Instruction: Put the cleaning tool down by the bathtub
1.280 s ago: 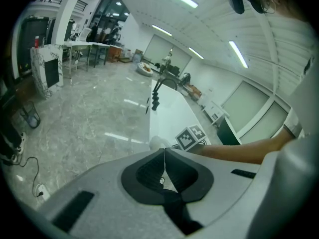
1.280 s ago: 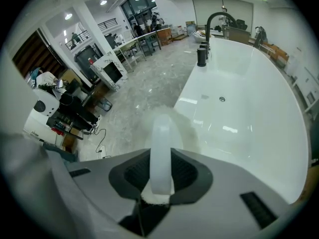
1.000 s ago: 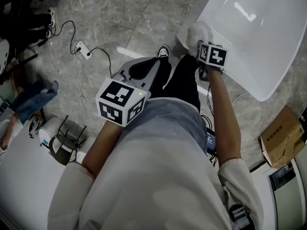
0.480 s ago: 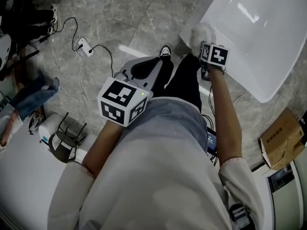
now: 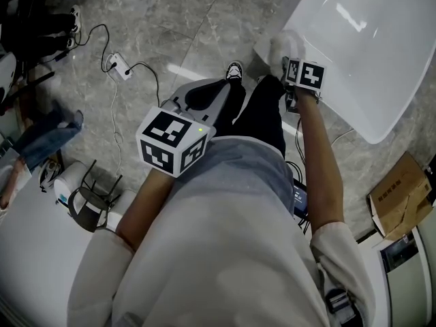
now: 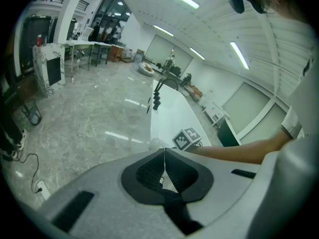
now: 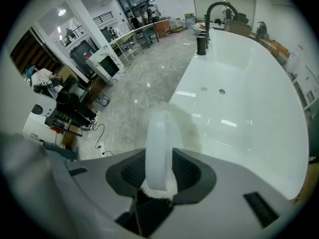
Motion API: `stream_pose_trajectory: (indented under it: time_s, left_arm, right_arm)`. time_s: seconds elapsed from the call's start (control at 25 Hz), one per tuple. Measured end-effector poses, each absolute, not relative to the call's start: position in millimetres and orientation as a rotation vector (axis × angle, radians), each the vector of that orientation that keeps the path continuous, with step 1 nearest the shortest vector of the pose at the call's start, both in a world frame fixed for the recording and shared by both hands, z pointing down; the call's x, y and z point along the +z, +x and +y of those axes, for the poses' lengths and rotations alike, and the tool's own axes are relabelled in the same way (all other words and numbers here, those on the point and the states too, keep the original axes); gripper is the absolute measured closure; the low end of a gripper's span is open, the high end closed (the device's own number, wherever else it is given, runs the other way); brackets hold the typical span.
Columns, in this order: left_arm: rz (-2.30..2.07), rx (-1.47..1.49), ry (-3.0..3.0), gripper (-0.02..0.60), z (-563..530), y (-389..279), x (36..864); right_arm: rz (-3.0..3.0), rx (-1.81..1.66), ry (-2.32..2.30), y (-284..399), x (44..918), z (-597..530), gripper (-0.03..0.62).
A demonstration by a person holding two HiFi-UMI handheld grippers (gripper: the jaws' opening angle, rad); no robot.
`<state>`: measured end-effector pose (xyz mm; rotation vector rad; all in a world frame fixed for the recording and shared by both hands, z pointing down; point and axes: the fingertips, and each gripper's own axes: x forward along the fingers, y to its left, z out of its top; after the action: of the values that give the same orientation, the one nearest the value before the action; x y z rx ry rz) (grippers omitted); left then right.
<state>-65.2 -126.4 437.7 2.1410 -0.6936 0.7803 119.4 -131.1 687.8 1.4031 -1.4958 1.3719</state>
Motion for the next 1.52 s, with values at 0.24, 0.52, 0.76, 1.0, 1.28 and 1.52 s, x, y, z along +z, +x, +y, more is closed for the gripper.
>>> stream_pose_trajectory:
  time_s: [0.24, 0.52, 0.76, 1.0, 1.28, 1.52]
  left_arm:
    - [-0.702, 0.757, 2.141, 0.571, -128.4, -64.3, 435.5]
    - [-0.705, 0.746, 2.147, 0.572, -124.6, -65.2, 434.5]
    - [-0.701, 0.736, 2.15, 0.571, -121.2, -66.8, 432.9]
    - [-0.695, 0.723, 2.16, 0.572, -120.9, -67.5, 430.3]
    - [-0.684, 0.713, 2.17, 0.572, -119.2, -65.0, 429.7]
    - [-0.673, 0.706, 2.183, 0.571, -115.0, -63.0, 427.0]
  right_arm:
    - [-1.497, 1.385, 1.414, 120.7, 685.8, -130.5, 0.471]
    - [-1.513, 1.379, 1.419, 119.8, 678.3, -128.7, 0.471]
    - [-1.518, 1.372, 1.431, 119.2, 672.6, -129.0, 0.471]
    - [-1.518, 1.374, 1.444, 118.9, 667.8, -126.6, 0.471]
    - [-1.531, 1.379, 1.451, 120.1, 662.6, -122.4, 0.471]
    - [-1.541, 1.382, 1.465, 121.8, 656.1, -117.7, 0.471]
